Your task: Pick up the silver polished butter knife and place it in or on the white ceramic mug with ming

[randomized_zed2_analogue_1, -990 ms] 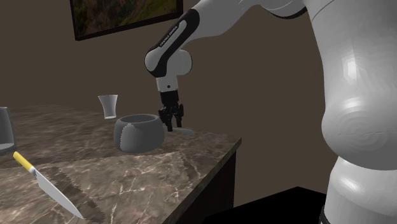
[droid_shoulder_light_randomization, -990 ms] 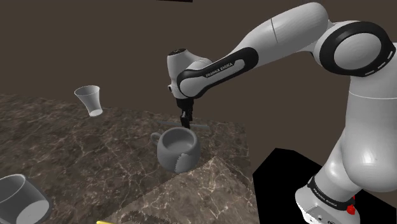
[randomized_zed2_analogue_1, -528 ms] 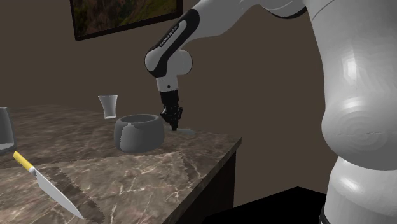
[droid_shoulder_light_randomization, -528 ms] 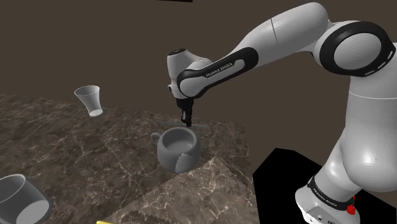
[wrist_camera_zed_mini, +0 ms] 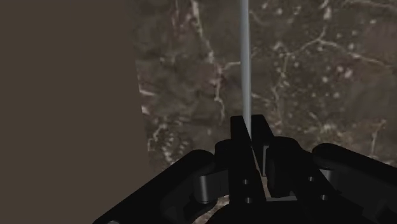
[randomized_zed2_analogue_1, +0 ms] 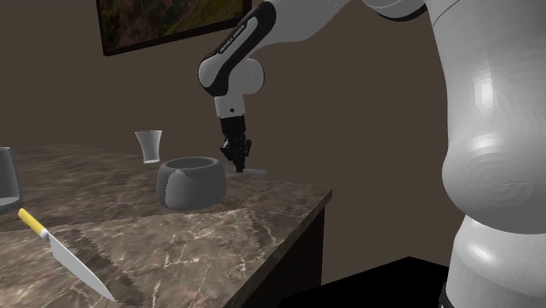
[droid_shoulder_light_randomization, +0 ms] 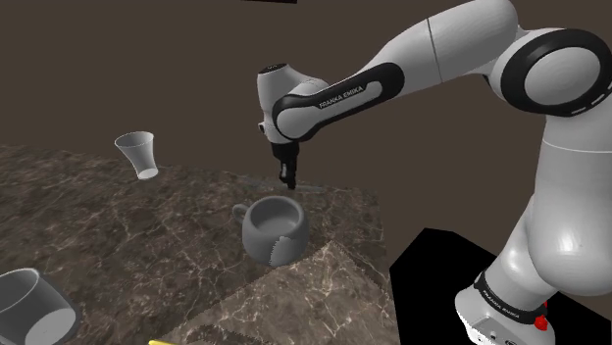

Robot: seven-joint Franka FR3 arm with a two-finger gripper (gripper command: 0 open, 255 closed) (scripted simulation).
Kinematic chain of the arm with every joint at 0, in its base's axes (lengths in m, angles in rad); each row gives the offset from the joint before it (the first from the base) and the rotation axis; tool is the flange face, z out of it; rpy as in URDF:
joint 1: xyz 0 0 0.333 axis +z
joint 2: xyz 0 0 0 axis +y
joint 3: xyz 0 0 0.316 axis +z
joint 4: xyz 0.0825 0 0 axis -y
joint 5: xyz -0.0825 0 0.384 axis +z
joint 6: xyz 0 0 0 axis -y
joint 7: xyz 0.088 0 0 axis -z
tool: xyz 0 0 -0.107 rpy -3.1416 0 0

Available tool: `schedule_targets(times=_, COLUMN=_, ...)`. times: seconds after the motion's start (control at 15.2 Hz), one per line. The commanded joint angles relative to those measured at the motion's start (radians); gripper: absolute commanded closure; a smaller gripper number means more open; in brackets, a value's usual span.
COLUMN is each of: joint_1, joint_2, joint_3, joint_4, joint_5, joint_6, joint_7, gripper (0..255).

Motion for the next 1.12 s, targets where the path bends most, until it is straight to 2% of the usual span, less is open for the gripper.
schedule_targets(times=0.0, joint_1=0.0, joint_2=-0.008, joint_3=0.001, joint_4=0.018, joint_5=0.003, joint_6=-0.026, joint_7=-0.003, gripper=255)
schedule_targets(times=1.06, joint_1=0.001, joint_2=-0.062, joint_3=0.007, joint_4=0.161, joint_5=0.021, joint_6=-0.22, joint_7=-0.026, gripper=255)
